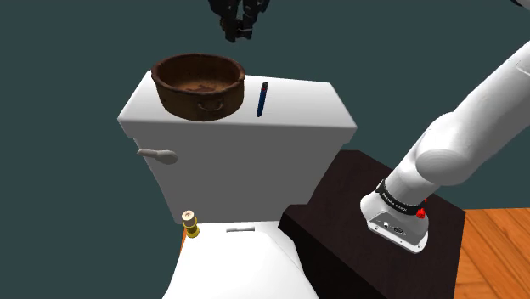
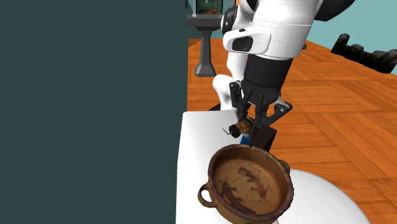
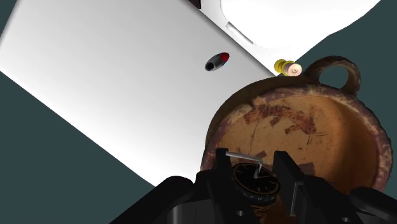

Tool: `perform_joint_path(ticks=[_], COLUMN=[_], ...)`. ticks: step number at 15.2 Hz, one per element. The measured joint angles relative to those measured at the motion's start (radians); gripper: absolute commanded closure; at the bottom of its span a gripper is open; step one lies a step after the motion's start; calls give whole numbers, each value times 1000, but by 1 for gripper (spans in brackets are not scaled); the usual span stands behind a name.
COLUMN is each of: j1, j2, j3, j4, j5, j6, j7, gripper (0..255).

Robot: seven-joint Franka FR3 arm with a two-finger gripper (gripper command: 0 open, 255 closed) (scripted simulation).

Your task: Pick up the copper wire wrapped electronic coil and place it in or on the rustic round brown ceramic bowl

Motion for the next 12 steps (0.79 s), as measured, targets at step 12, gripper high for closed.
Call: perform_joint_path(ticks=[12], j1=[75], j2=[242], j3=[82], j4=[141], j5=[-153], j6=[41], j7=[151], gripper=[255])
